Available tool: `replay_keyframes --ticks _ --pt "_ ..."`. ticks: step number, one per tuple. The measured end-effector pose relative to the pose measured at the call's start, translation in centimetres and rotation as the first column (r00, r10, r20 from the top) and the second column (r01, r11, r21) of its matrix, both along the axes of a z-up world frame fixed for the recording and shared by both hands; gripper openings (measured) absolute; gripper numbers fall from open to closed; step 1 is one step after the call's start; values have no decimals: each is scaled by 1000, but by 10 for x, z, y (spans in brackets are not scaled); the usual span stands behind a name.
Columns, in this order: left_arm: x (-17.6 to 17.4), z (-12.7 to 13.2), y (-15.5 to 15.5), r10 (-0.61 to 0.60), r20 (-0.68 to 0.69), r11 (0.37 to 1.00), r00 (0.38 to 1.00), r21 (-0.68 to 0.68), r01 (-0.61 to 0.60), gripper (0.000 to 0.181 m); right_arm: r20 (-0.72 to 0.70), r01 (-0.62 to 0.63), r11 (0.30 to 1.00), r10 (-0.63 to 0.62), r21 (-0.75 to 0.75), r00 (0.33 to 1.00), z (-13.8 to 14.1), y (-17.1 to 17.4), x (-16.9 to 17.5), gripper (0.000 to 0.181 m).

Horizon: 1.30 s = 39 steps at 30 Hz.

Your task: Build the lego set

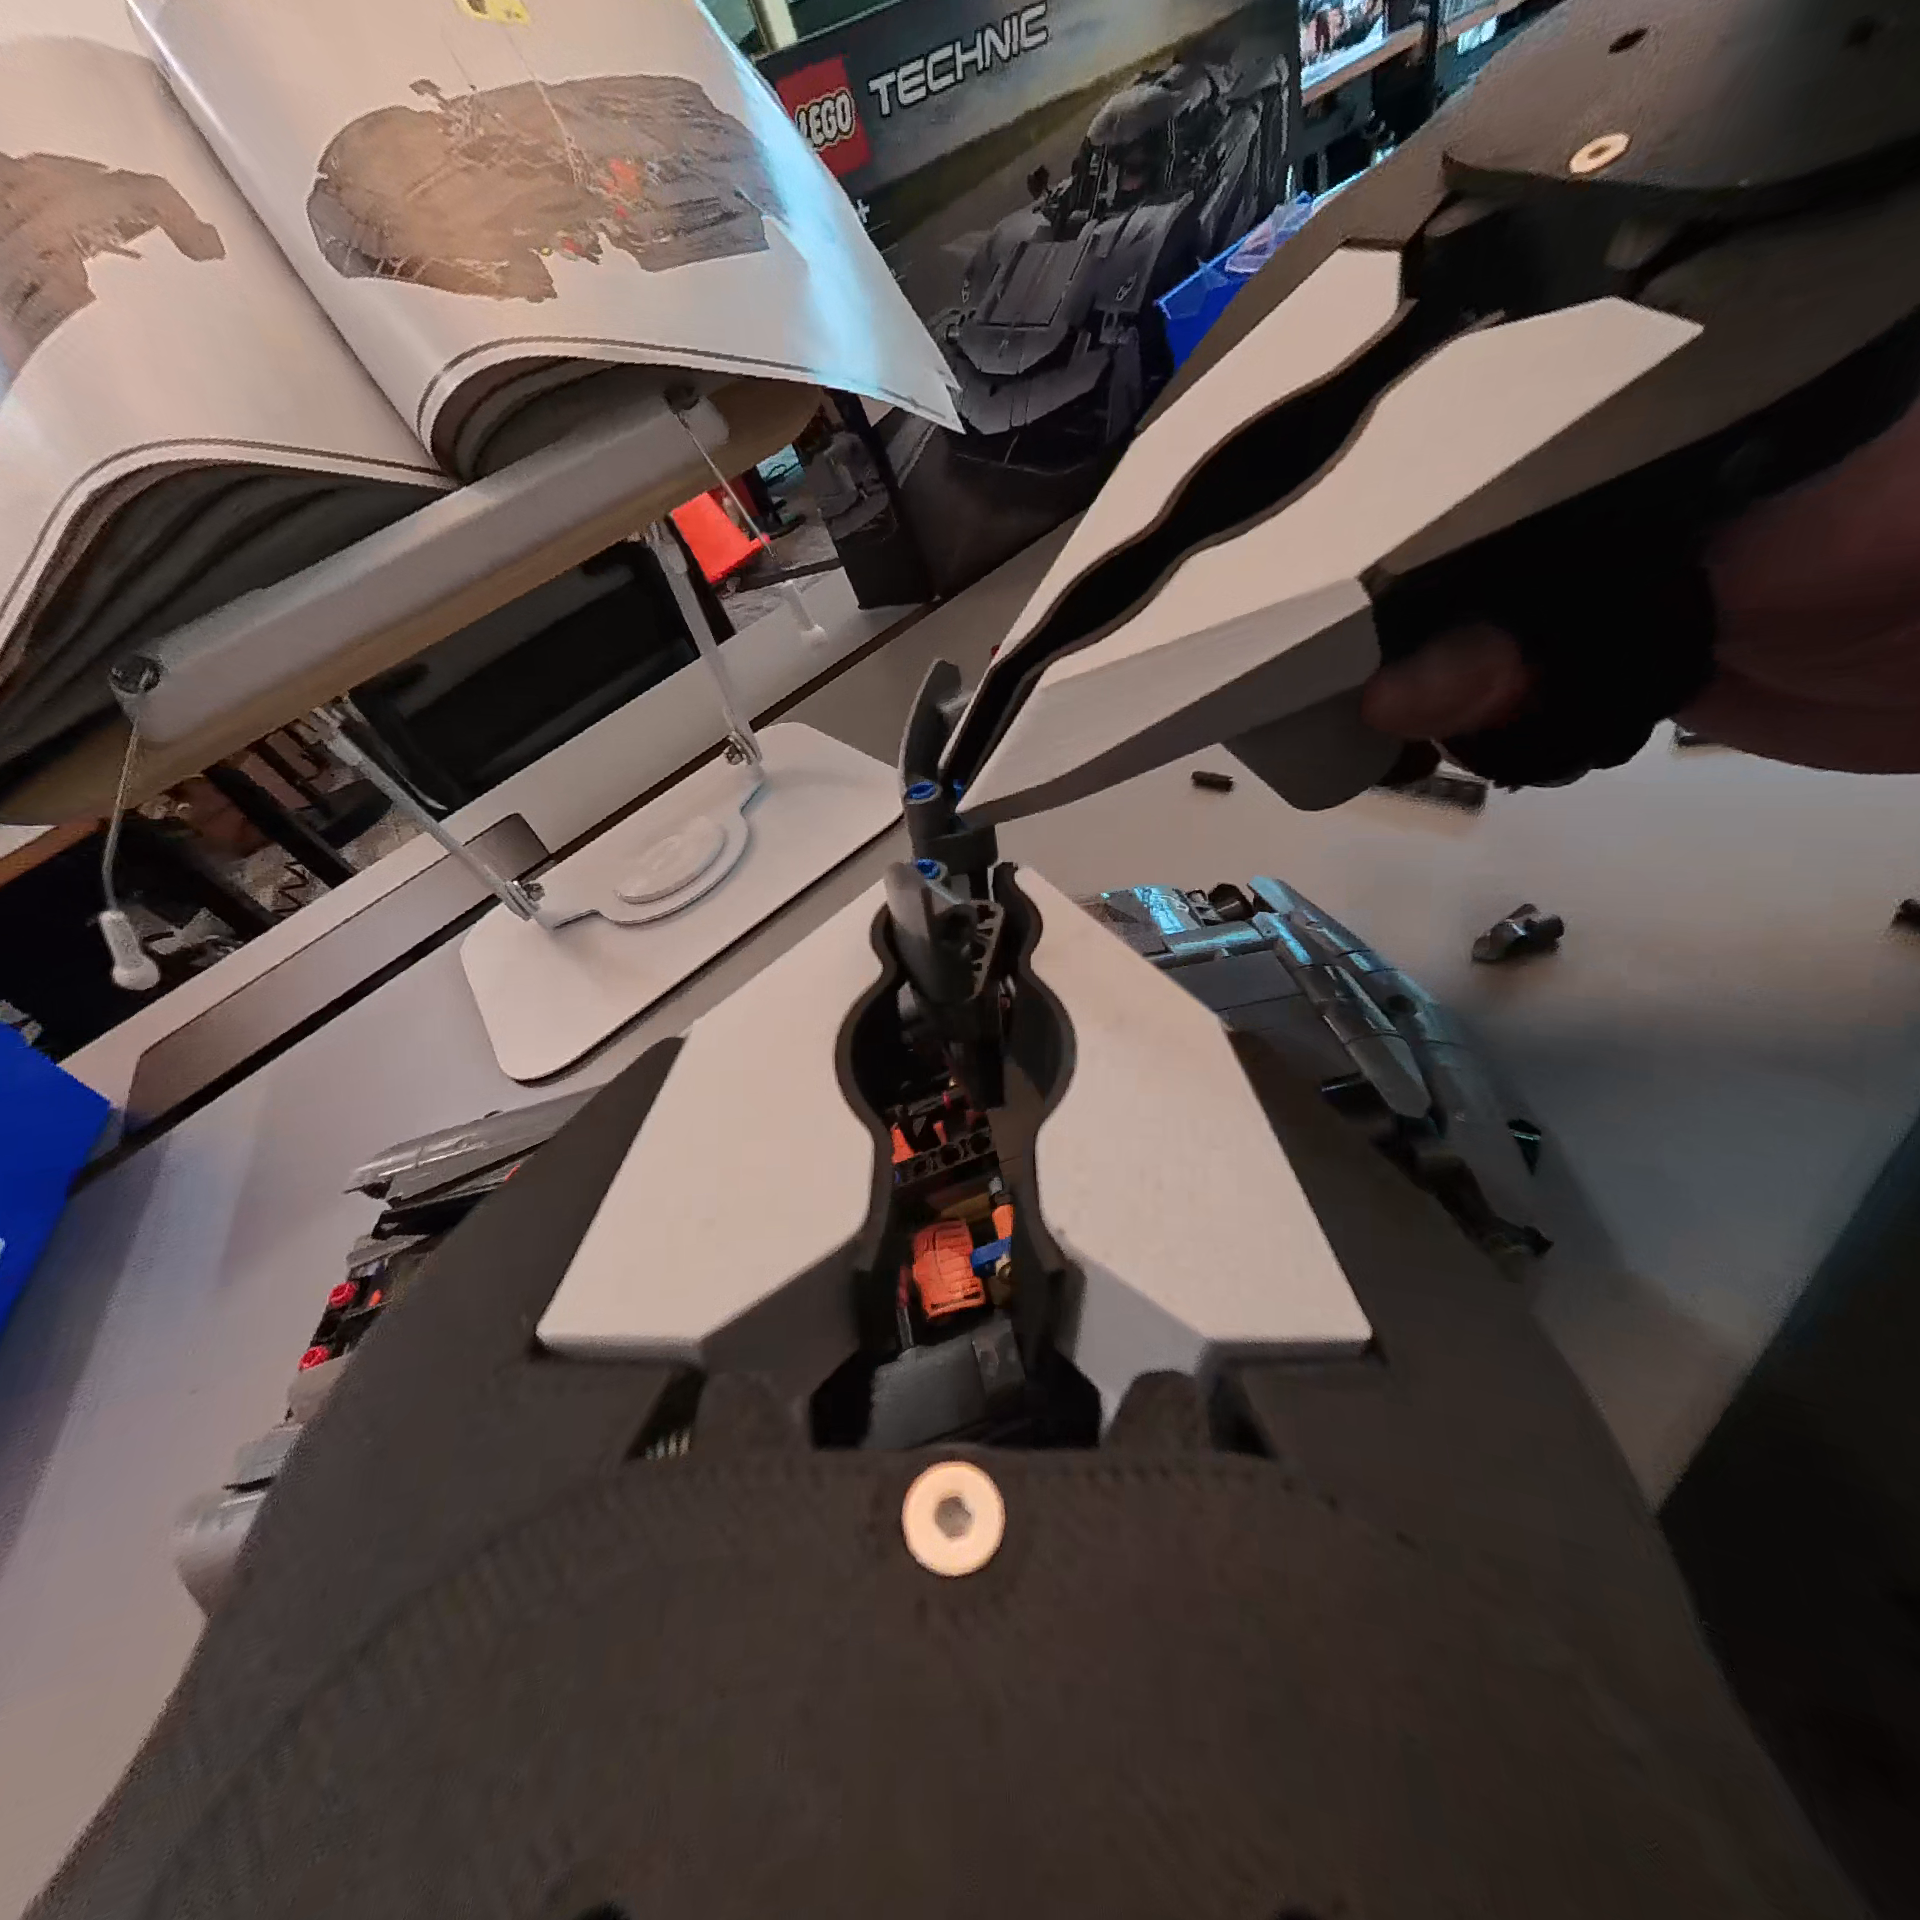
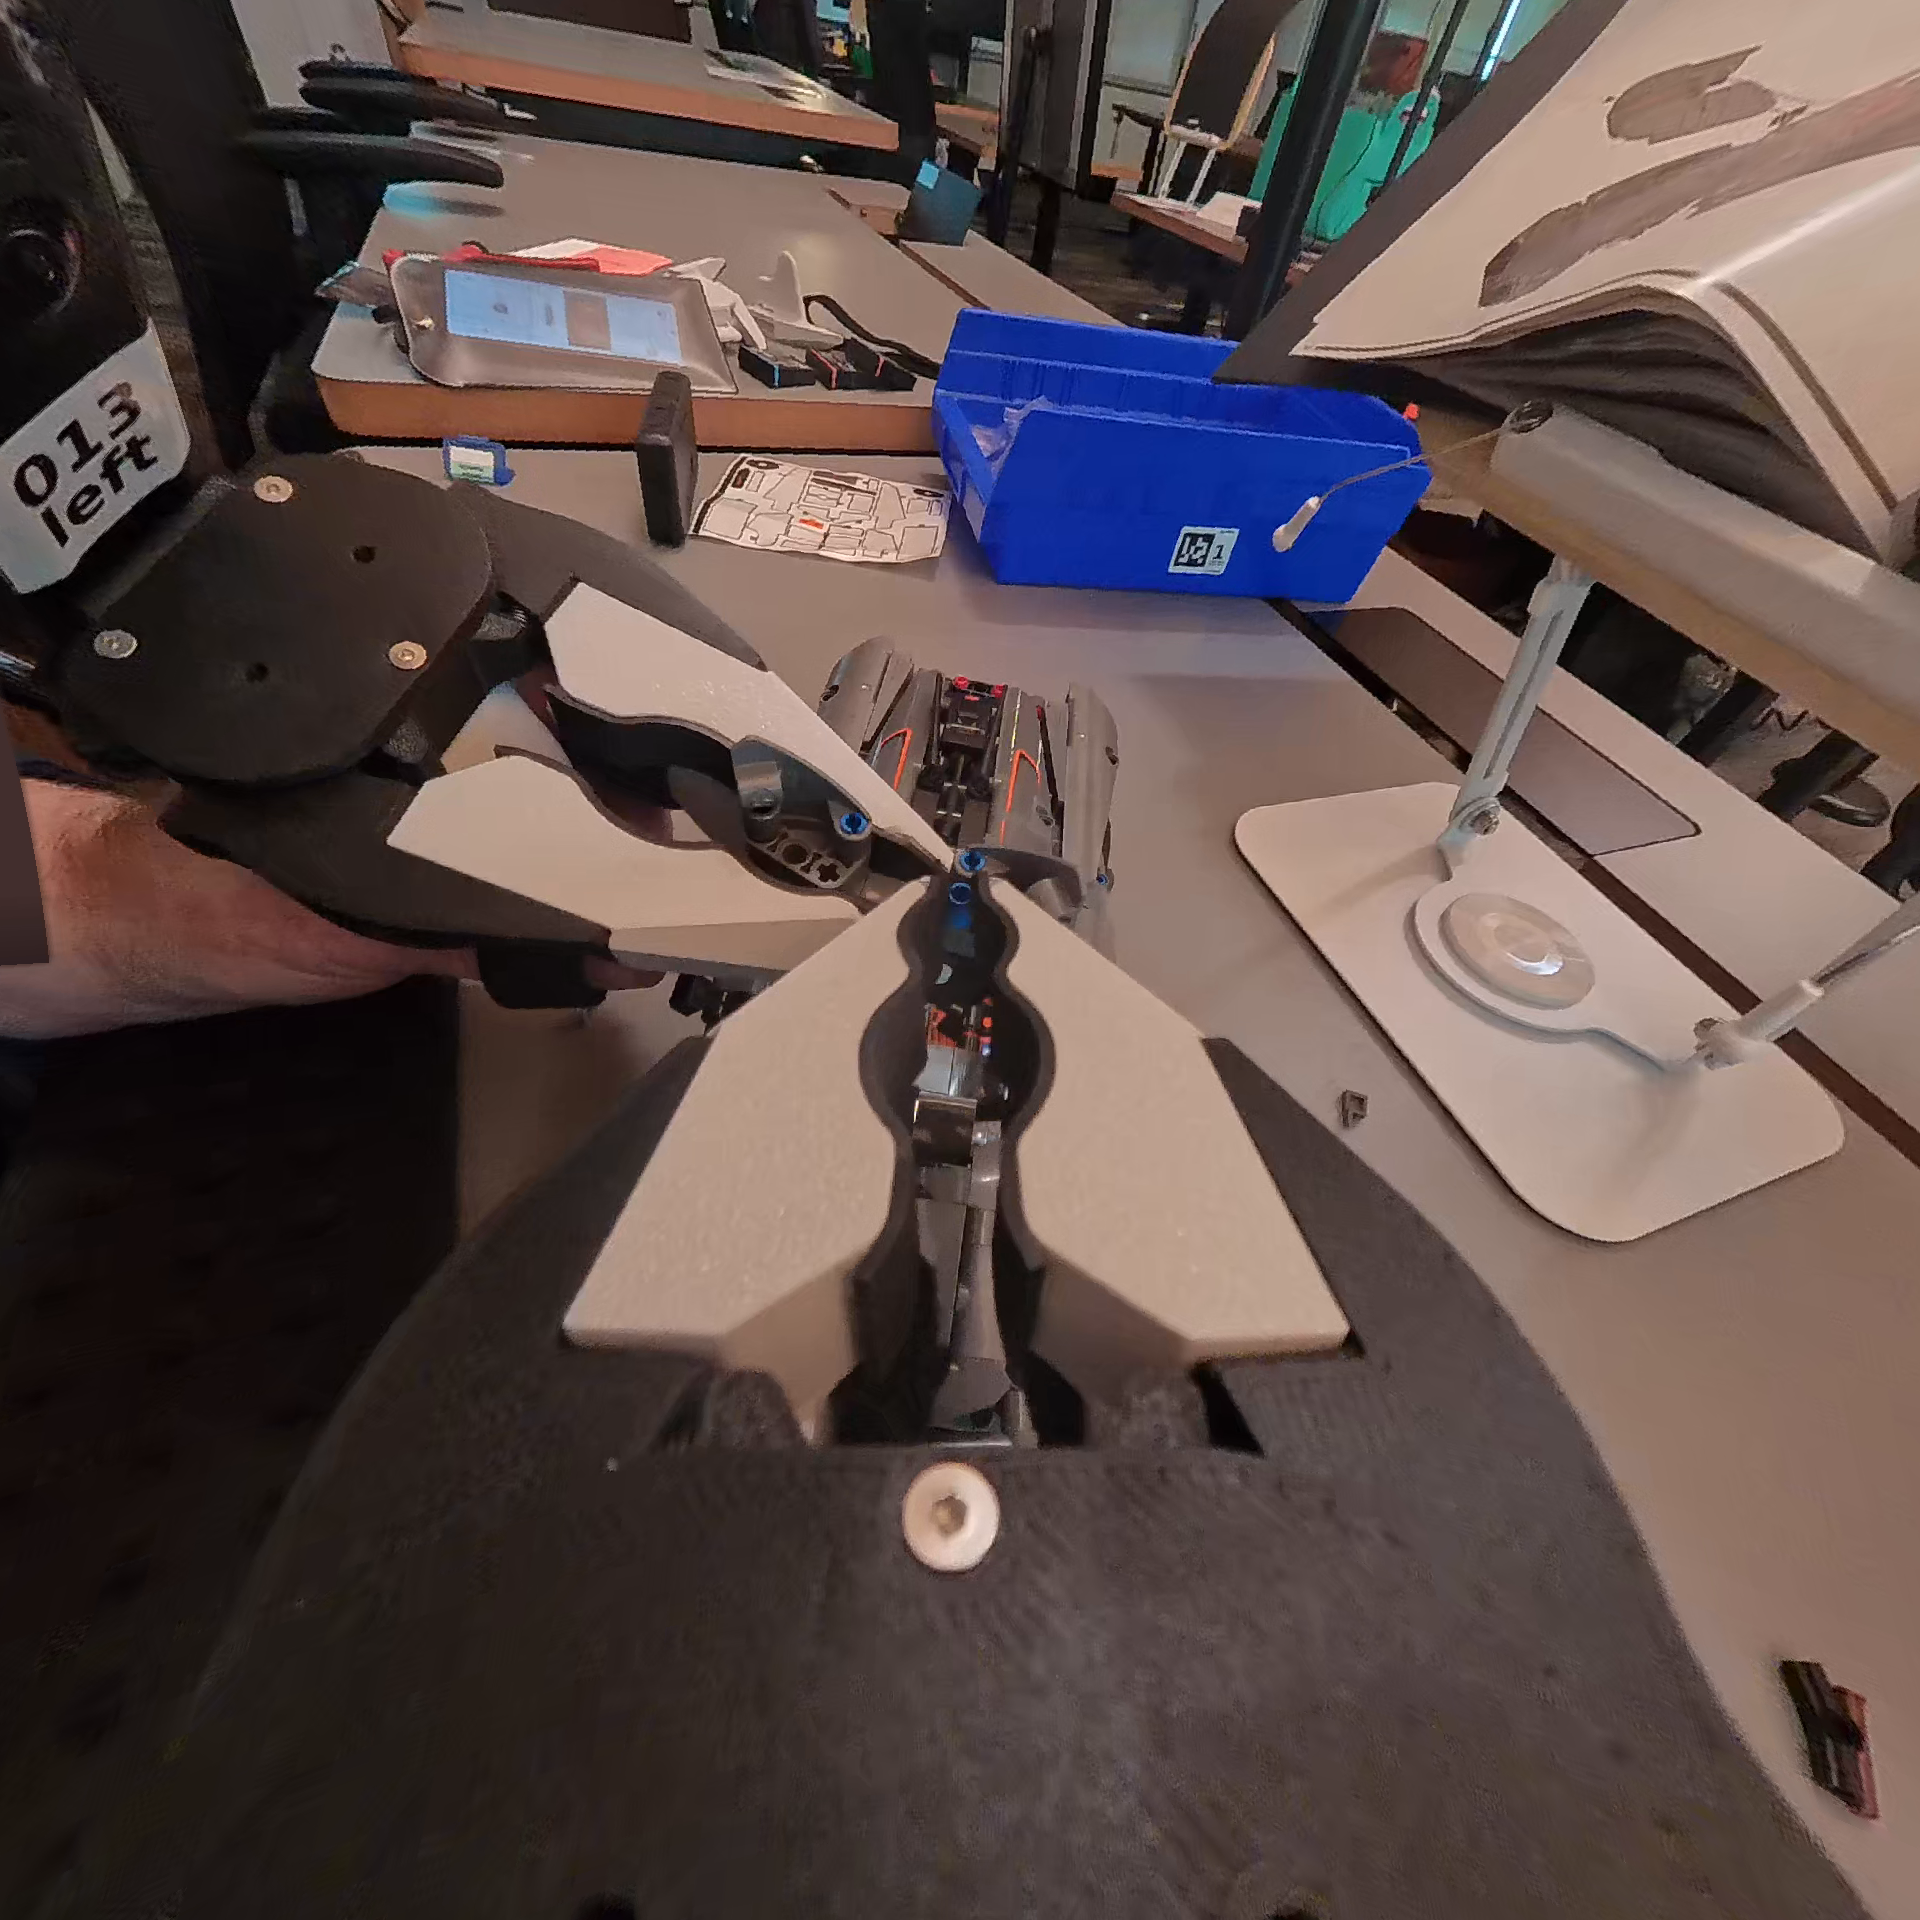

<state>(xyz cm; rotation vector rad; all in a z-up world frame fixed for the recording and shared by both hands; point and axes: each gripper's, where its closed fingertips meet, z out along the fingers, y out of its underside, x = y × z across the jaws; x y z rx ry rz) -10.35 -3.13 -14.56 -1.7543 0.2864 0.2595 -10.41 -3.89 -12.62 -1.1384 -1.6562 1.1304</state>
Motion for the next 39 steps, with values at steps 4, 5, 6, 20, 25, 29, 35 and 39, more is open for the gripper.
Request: replay_keyframes --ticks 4,5,6,20,25,29,35,39 --pt "2 1 0 -5 -24 1000 1000 6 5 13 4 -33 996 33 -81 999 2 -1 3 0" --pt "3 1 0 -7 -34 1000 999 1 7 13 4 -37 995 38 -91 999 2 -1 4 0" --pt "3 1 -1 -6 -44 1000 999 -2 6 13 2 -40 995 40 -92 999 3 -2 4 0" --pt "11 5 -1 -75 27 996 997 41 74 16 -20 -148 936 149 -320 989 9 -15 10 0" --pt "9 4 -2 -58 3 998 998 19 58 14 -14 -140 947 142 -291 990 8 -15 9 0" --pt "8 0 -2 -44 -20 999 999 -3 44 13 -3 -119 967 122 -227 993 5 -15 9 1" --pt "7 1 -4 -45 -33 999 998 -3 44 13 -19 -119 970 117 -213 993 10 -15 11 0" --pt "7 -1 -3 -47 -38 999 998 -11 46 13 -14 -127 967 128 -222 992 10 -14 12 0"
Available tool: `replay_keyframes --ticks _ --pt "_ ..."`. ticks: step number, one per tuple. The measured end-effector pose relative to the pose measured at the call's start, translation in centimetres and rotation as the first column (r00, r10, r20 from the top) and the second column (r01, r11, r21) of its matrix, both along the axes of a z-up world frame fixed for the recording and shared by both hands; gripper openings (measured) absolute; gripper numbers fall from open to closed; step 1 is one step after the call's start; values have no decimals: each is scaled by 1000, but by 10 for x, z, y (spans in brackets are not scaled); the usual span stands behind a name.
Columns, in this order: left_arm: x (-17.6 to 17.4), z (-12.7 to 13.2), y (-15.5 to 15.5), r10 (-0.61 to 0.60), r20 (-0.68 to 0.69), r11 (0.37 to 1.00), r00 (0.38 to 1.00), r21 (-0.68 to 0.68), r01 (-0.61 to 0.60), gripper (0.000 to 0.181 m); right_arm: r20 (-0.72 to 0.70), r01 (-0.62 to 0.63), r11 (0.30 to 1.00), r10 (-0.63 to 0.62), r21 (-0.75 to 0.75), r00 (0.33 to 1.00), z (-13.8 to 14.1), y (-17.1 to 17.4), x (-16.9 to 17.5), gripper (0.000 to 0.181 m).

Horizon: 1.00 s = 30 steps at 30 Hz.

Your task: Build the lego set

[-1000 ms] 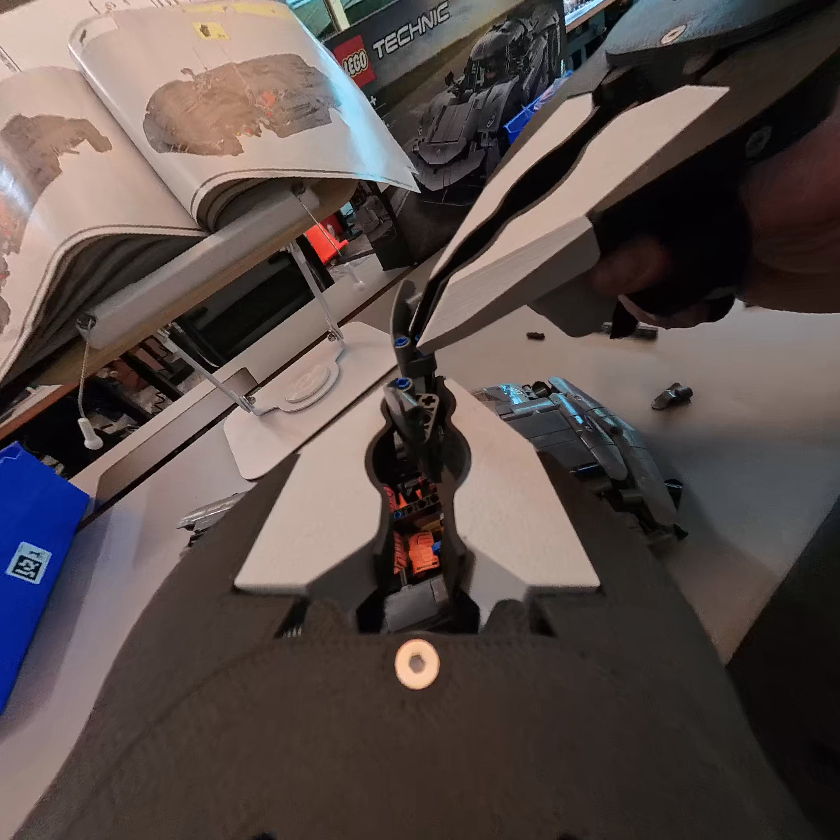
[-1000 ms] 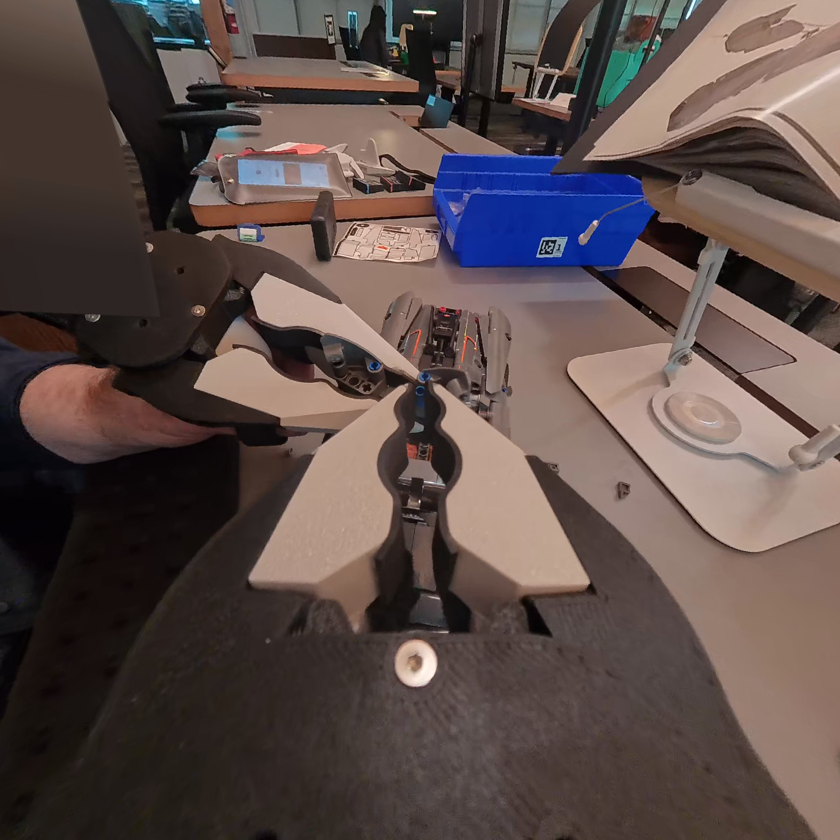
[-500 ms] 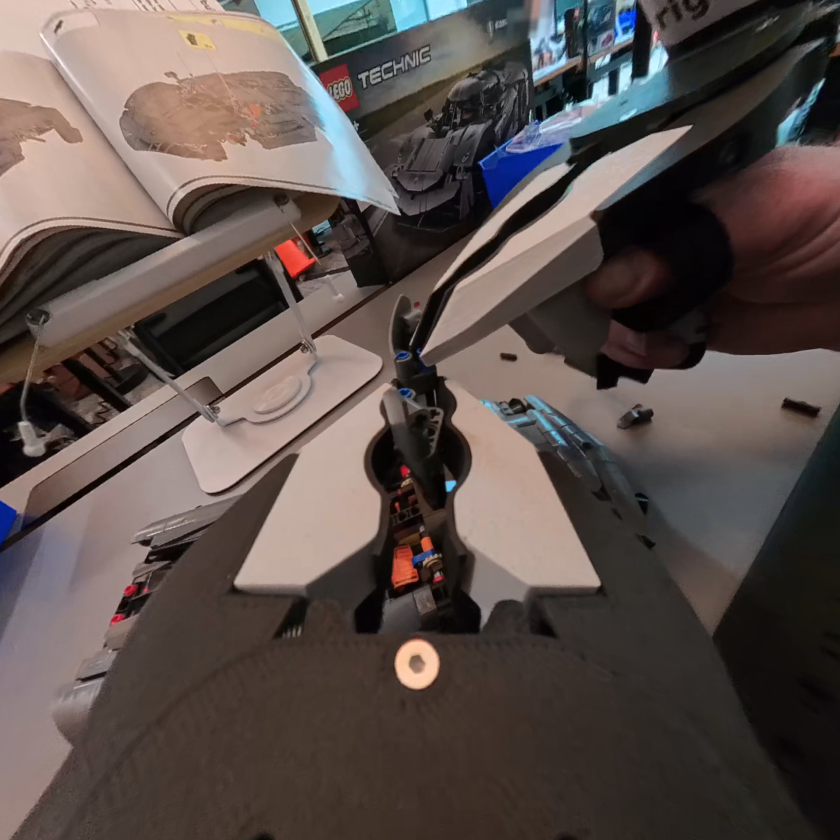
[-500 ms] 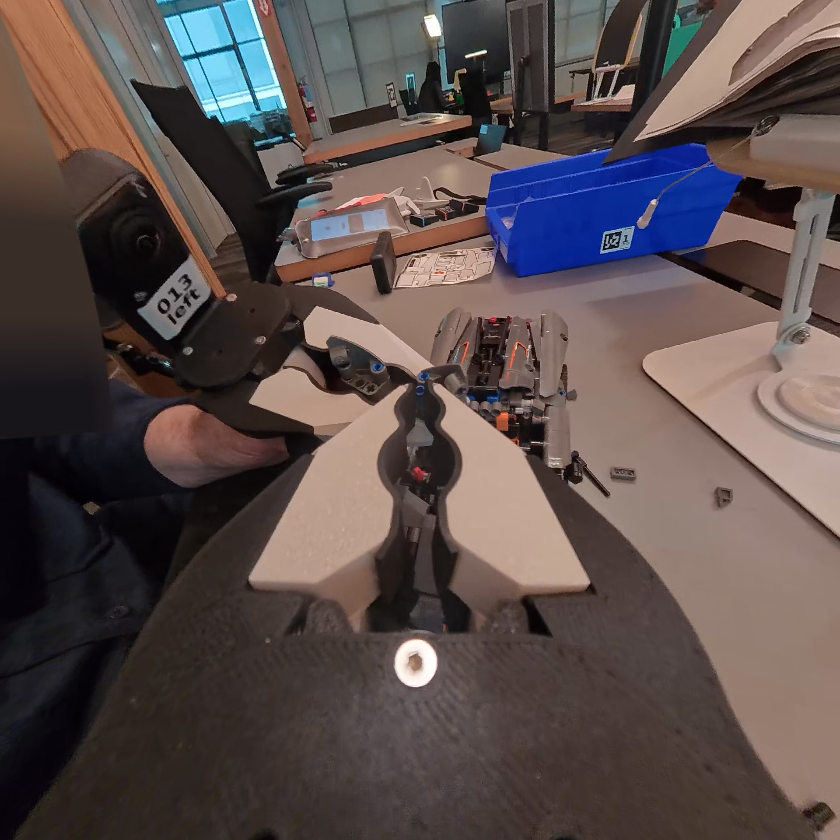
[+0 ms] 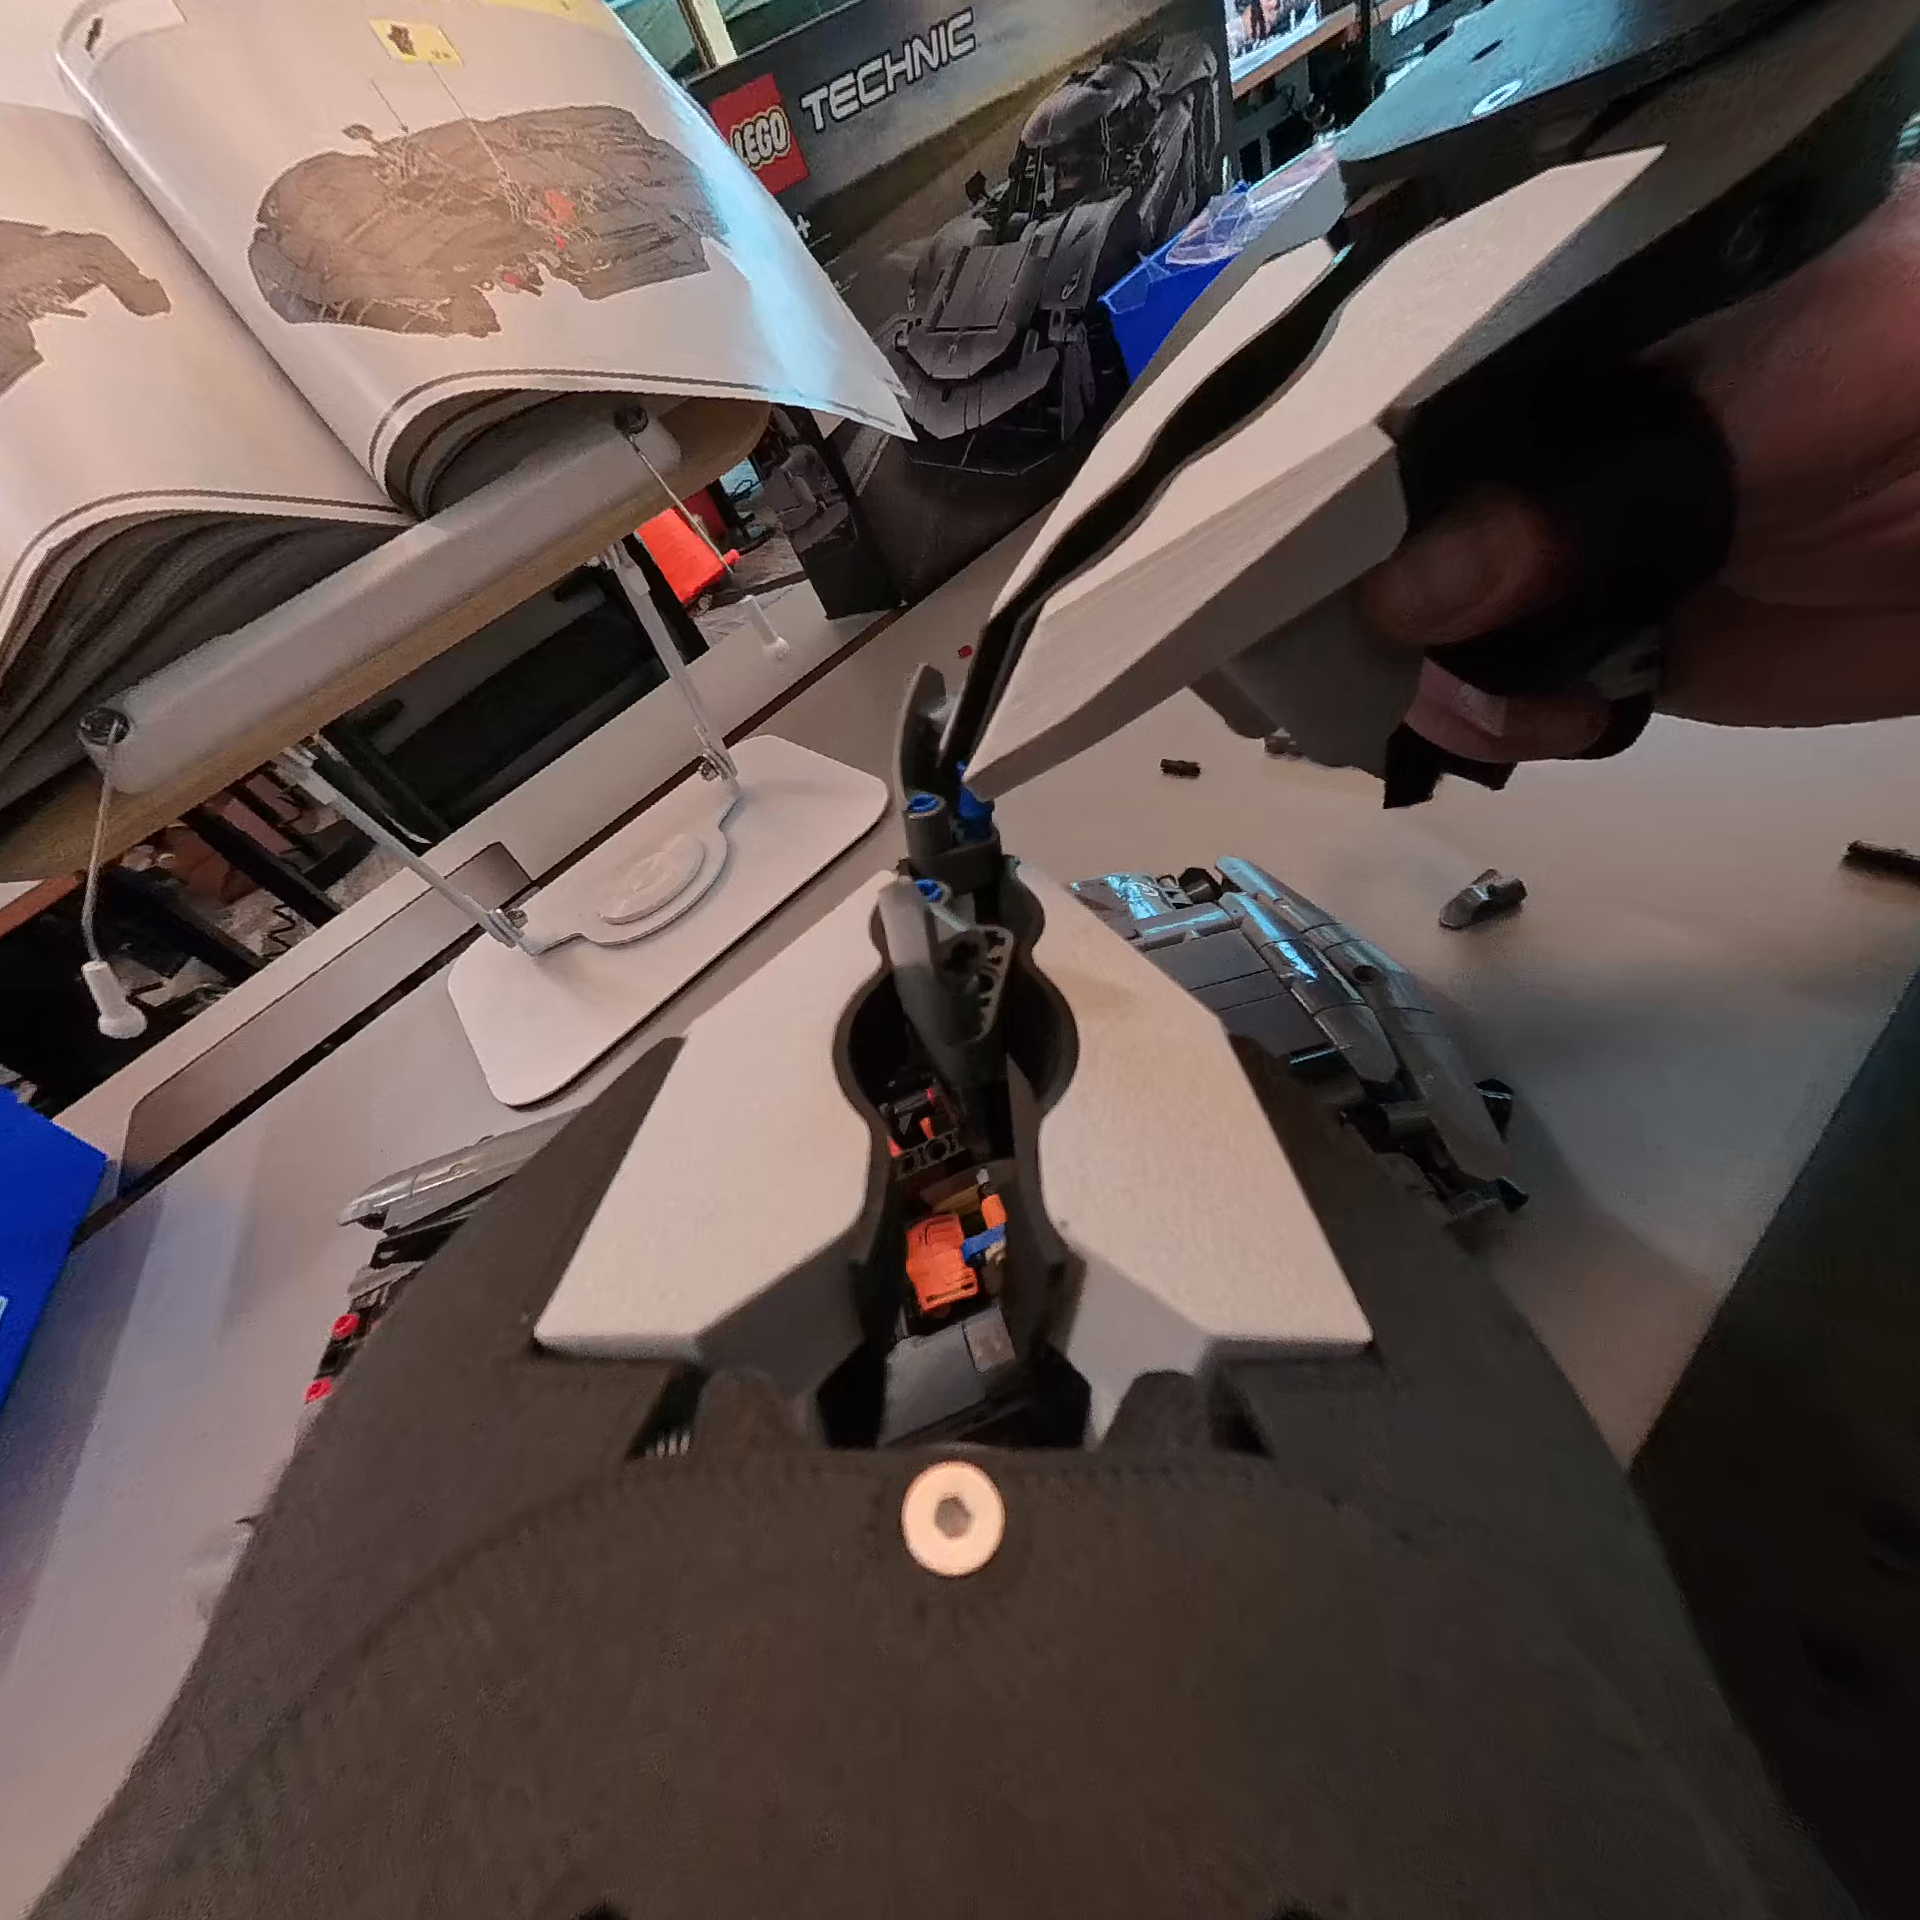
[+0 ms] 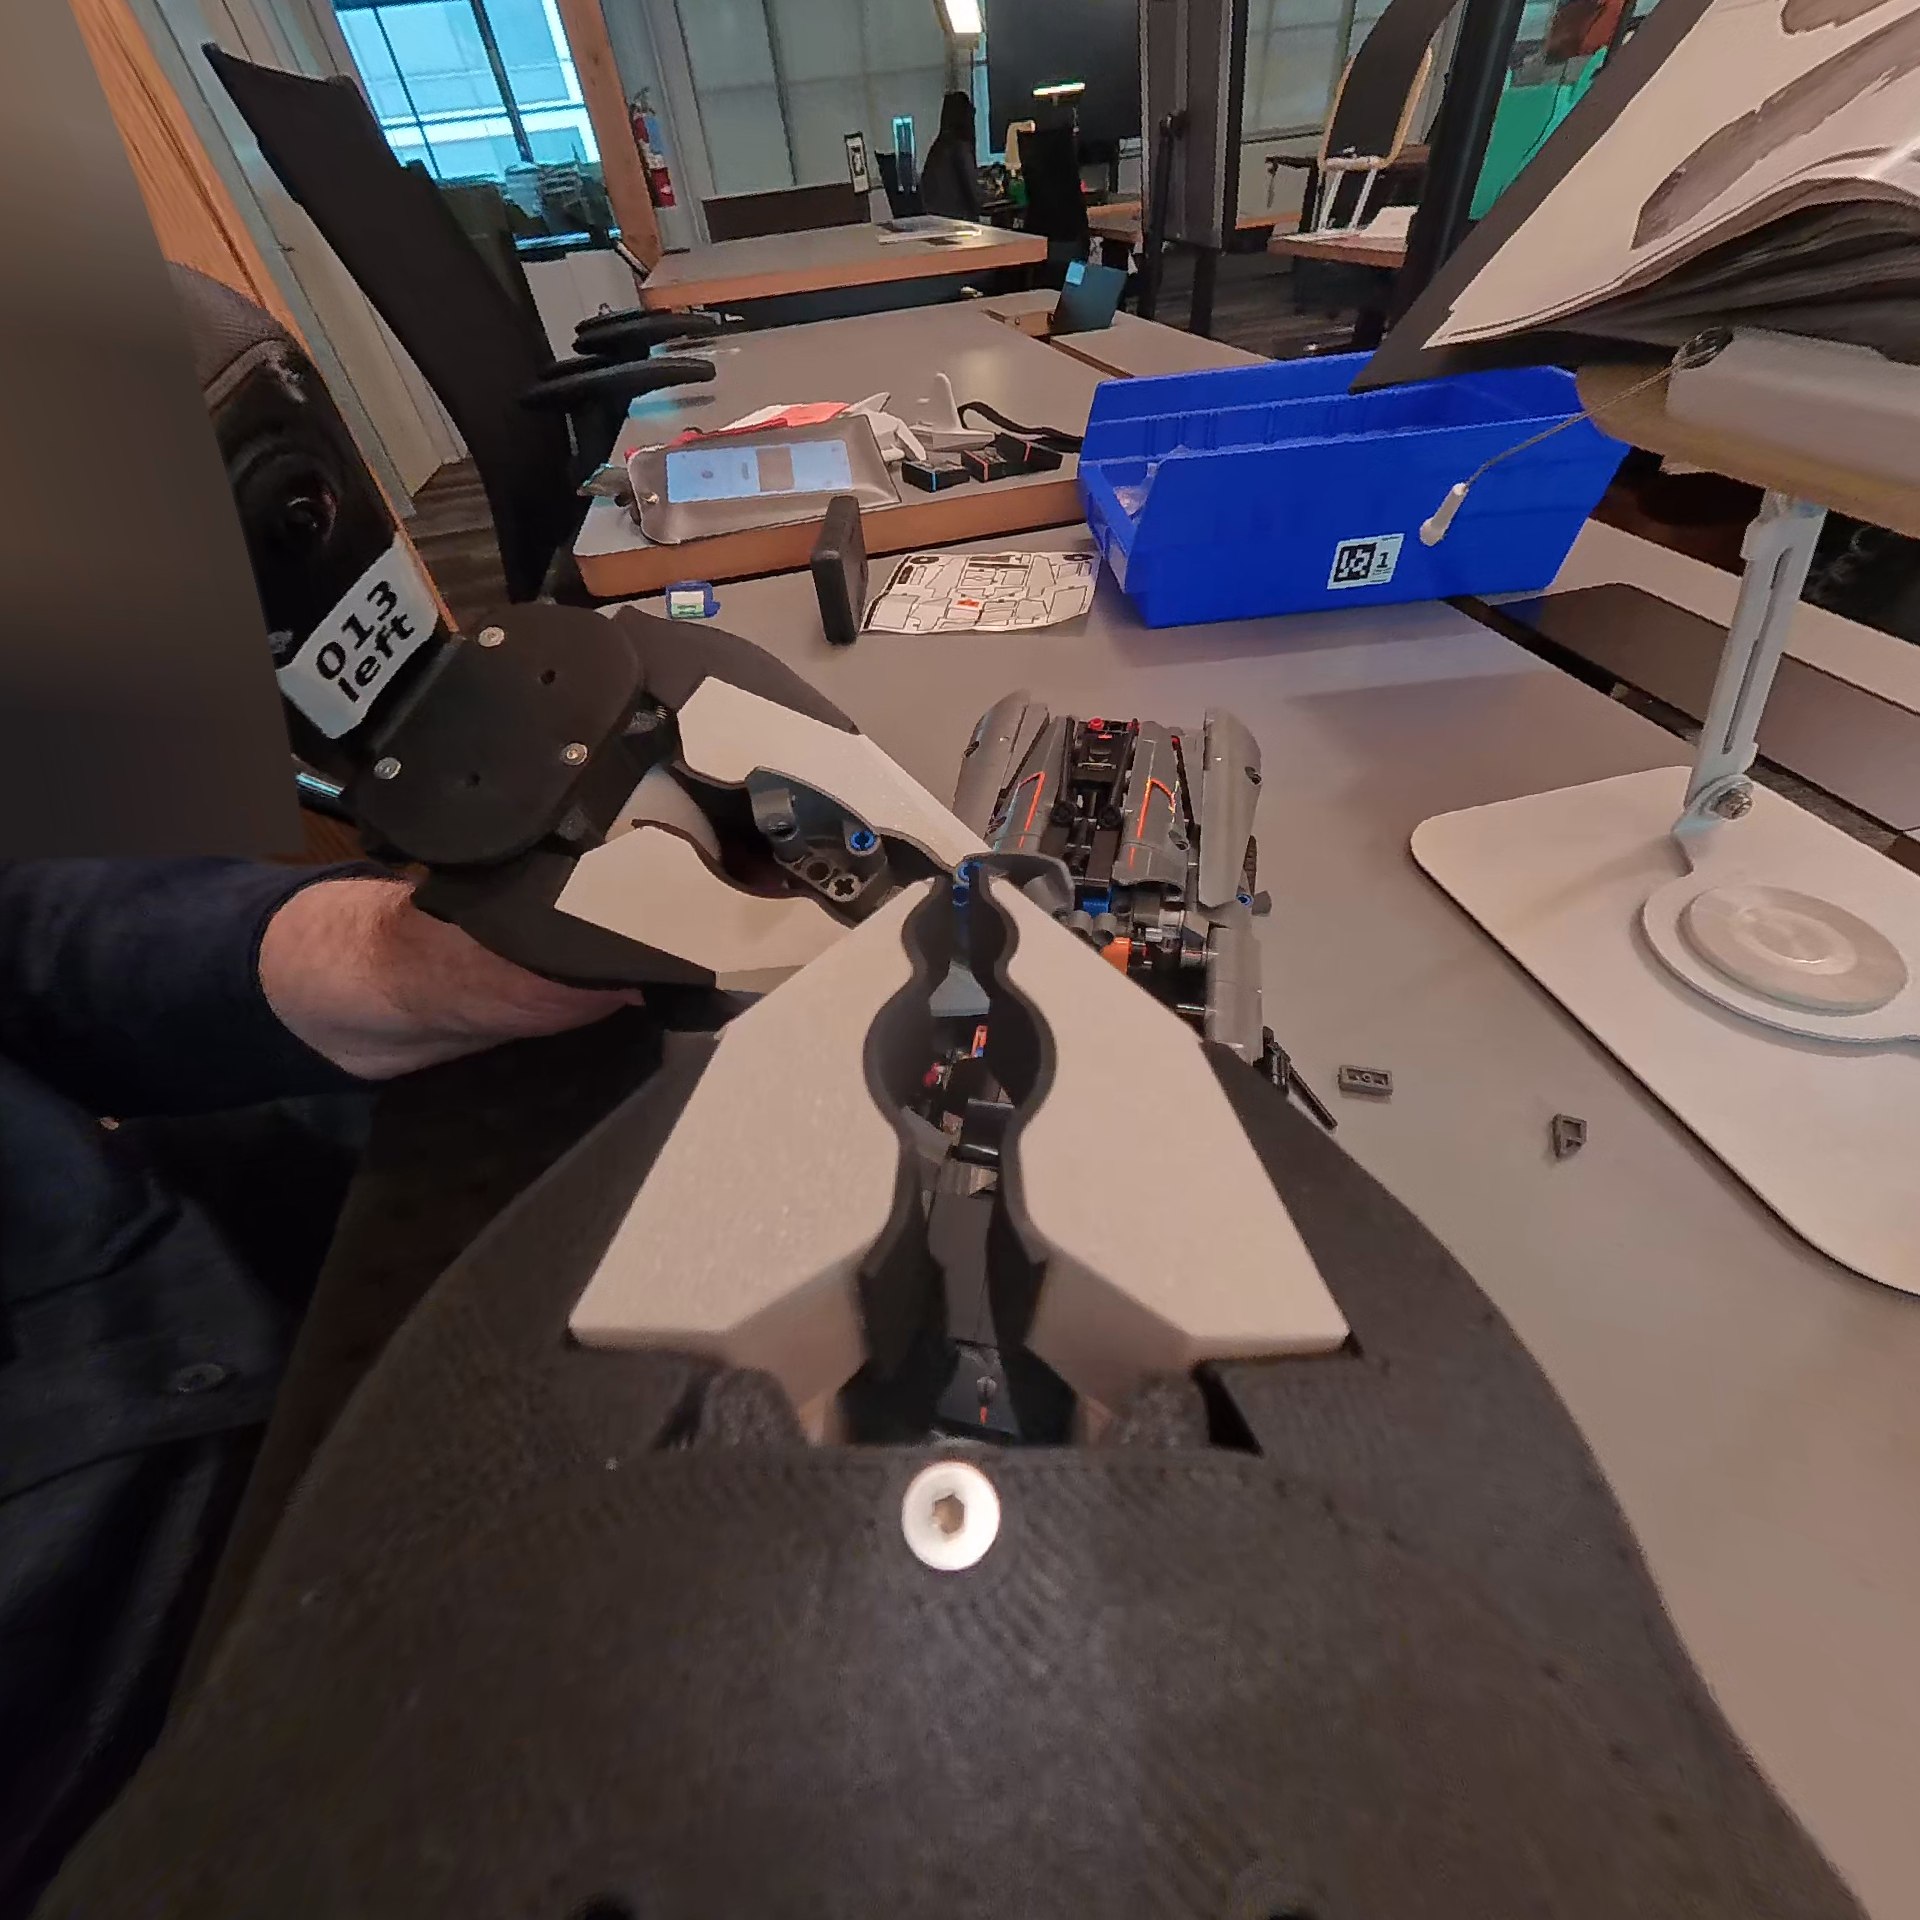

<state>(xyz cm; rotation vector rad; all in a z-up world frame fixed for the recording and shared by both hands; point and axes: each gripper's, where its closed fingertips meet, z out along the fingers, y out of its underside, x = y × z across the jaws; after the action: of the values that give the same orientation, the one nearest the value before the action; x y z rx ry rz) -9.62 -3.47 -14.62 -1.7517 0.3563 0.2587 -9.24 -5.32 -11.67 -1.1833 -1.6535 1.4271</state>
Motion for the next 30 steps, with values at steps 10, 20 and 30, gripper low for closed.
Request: replay_keyframes --ticks 10,20,30 --pt "1 -10 3 -25 72 998 997 -50 28 13 55 -16 999 19 -46 998 -10 4 -2 1" --pt "1 -12 4 -33 90 998 995 -55 38 13 51 -3 1000 2 17 999 -12 5 -2 1" --pt "3 -13 3 -71 166 996 983 -49 81 14 26 -10 999 9 32 1000 -10 5 -2 2"
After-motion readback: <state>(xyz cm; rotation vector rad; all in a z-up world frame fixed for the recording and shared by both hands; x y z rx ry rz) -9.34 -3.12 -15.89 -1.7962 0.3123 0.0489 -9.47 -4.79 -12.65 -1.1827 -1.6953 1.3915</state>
